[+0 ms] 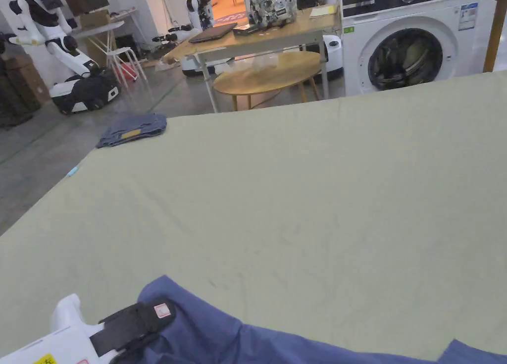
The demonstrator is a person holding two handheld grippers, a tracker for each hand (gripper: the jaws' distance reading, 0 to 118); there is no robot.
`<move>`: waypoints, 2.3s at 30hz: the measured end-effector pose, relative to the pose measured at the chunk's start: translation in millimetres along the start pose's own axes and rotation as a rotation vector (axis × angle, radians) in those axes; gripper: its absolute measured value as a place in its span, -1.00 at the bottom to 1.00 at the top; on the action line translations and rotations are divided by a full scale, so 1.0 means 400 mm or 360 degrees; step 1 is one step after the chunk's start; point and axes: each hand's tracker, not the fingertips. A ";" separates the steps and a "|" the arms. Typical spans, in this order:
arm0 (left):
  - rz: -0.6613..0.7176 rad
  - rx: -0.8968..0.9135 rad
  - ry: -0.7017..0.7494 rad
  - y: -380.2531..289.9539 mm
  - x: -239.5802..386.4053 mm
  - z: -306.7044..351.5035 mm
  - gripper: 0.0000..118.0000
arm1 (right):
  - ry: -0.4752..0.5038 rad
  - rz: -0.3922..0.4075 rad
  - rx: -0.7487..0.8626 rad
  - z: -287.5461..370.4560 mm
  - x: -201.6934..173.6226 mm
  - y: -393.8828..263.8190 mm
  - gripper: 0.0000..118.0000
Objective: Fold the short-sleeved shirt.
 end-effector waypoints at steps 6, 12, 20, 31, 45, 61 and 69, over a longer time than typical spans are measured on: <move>-0.0179 -0.0362 -0.0117 -0.228 0.150 -0.275 -0.95 | 0.0039 -0.0003 0.0014 0.013 -0.024 -0.005 -1.00; -0.0371 -0.0567 -0.0255 -0.332 0.285 -0.411 -0.15 | -0.0011 0.0016 -0.0010 0.035 -0.012 -0.023 -1.00; -0.0380 -0.0623 -0.0315 -0.329 0.286 -0.412 -1.00 | -0.0022 -0.0073 -0.0036 0.037 0.021 -0.051 -1.00; -0.0366 -0.0782 -0.0175 -0.406 0.253 -0.447 -0.27 | 0.0018 -0.0023 -0.0088 0.026 -0.017 -0.060 -1.00; 0.0185 -0.0507 0.0024 -0.210 -0.084 -0.267 0.23 | 0.0068 -0.0033 -0.0161 0.000 -0.035 -0.053 -1.00; 0.0111 -0.0145 -0.0049 -0.135 0.040 -0.112 -0.91 | 0.0060 -0.0048 -0.0167 0.007 -0.030 -0.042 -1.00; -0.0278 -0.0372 -0.0232 -0.241 0.279 -0.229 -0.91 | 0.0081 -0.0063 -0.0146 0.005 -0.047 -0.033 -1.00</move>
